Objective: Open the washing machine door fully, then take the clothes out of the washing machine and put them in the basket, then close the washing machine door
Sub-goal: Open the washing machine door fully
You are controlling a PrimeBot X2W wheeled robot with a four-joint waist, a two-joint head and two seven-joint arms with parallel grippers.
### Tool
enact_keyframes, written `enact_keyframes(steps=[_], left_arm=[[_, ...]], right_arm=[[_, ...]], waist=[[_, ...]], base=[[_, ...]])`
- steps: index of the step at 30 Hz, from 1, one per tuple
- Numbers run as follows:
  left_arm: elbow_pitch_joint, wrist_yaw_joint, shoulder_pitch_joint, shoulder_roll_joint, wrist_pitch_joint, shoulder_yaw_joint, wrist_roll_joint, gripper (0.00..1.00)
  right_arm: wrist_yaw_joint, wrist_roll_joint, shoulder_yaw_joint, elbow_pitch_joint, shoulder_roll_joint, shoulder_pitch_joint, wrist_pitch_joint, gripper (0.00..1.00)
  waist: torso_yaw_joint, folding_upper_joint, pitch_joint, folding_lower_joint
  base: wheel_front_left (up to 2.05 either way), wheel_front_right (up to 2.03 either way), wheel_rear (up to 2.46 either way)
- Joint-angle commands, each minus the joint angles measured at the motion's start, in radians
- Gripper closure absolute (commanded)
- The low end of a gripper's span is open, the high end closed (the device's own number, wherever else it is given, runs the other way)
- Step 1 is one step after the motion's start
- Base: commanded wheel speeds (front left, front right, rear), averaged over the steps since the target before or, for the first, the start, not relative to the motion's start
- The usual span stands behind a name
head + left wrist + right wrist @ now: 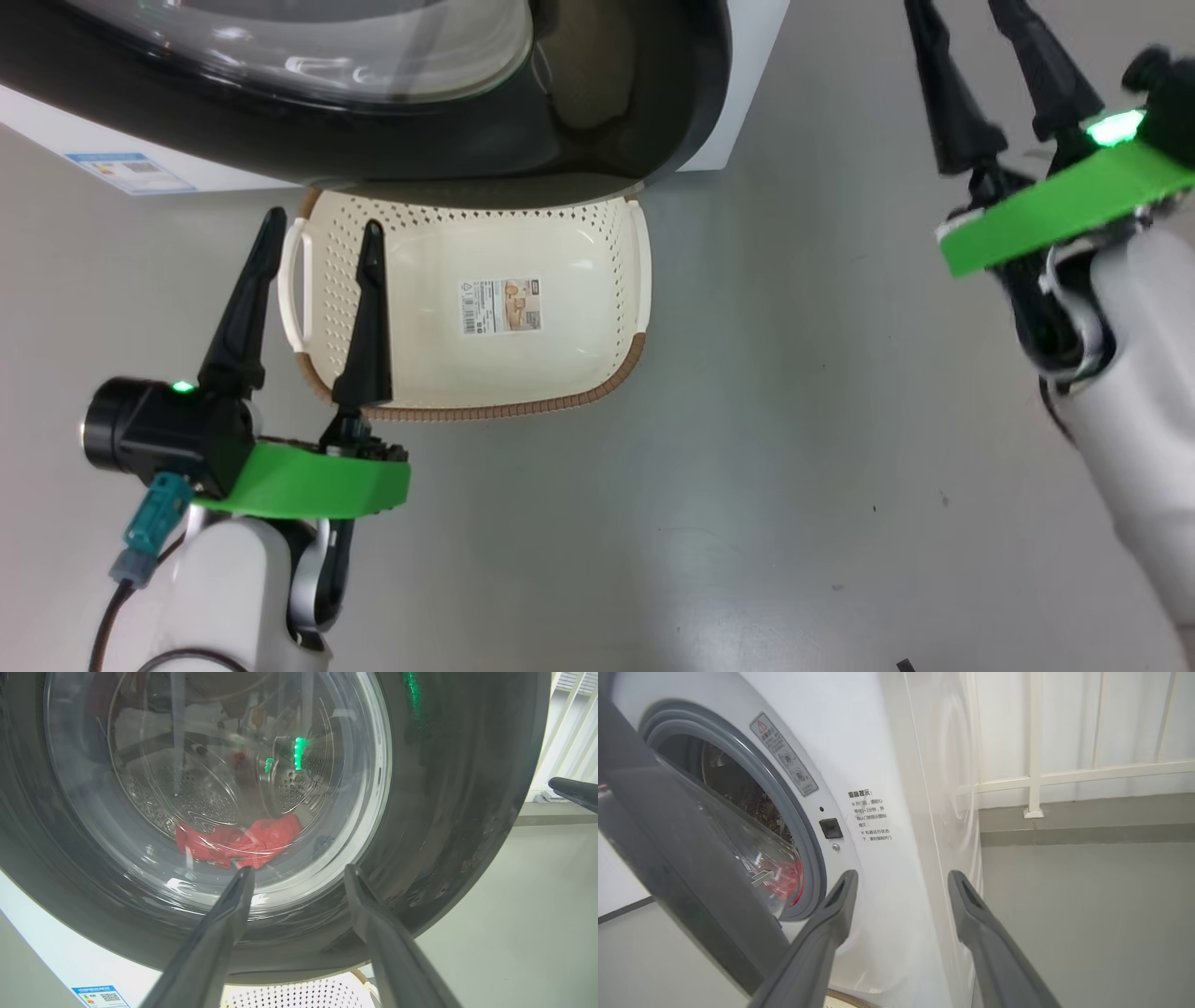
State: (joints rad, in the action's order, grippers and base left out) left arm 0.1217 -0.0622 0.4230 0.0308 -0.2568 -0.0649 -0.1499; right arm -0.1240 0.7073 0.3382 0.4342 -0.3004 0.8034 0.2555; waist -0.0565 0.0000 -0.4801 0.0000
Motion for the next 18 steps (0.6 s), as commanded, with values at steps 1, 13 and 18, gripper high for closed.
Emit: enact_keyframes(steps=[1, 13, 18], left_arm=[[-0.023, -0.004, -0.027, 0.019, -0.005, 0.031, 0.003, 0.0], [-0.02, -0.002, -0.045, 0.019, -0.005, 0.012, -0.012, 0.0], [-0.022, 0.0, -0.047, 0.019, -0.005, 0.003, -0.022, 0.0]], right_arm=[[-0.007, -0.039, -0.006, -0.04, 0.027, -0.059, 0.006, 0.0], [-0.007, -0.353, -0.287, -0.283, 0.196, -0.341, 0.006, 0.0], [-0.007, -0.404, -0.319, -0.38, 0.23, -0.426, 0.006, 0.0]], waist=[[0.0, 0.0, 0.005, 0.0], [-0.011, 0.0, 0.031, 0.0], [-0.014, 0.0, 0.033, 0.0]], base=[[0.0, 0.0, 0.0], [0.0, 0.0, 0.0], [0.0, 0.0, 0.0]])
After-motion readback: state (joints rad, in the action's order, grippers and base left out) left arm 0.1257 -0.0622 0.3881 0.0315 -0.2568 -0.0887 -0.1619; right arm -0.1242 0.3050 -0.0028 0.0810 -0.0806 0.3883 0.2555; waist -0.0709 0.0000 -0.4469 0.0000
